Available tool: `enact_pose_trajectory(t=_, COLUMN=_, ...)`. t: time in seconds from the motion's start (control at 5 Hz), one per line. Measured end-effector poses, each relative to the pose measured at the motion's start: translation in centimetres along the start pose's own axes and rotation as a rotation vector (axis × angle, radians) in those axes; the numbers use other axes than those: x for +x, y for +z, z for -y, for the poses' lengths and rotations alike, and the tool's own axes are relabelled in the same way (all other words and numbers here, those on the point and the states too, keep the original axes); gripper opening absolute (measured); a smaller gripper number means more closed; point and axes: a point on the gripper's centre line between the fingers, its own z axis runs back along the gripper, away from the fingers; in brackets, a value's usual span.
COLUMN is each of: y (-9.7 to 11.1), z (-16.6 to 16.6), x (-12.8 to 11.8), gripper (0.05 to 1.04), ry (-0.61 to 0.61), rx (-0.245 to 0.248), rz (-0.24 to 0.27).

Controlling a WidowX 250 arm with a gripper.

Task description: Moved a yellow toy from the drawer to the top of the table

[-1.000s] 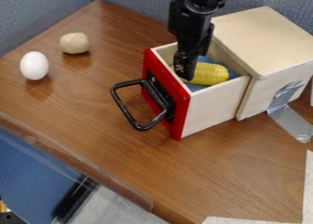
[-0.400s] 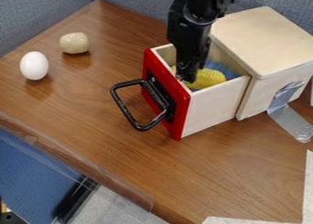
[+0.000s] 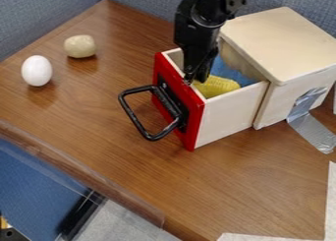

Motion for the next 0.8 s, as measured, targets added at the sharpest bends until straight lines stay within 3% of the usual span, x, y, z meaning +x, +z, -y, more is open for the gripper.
enact_pose_trajectory(t=0.2, y=-0.1, z=0.0, x=0.1, gripper=0.249, ry=-0.006, rx=0.006, rz=0.007)
enact_pose_trajectory(t=0.6, y=-0.5, z=0.0, x=0.0, gripper=0.822, ry=-0.001, rx=0.015, rz=0.010)
enact_pose_trajectory(t=0.8, y=-1.2, z=-0.2, x=0.1, gripper=1.007, ry=-0.004, rx=0.028, rz=0.020)
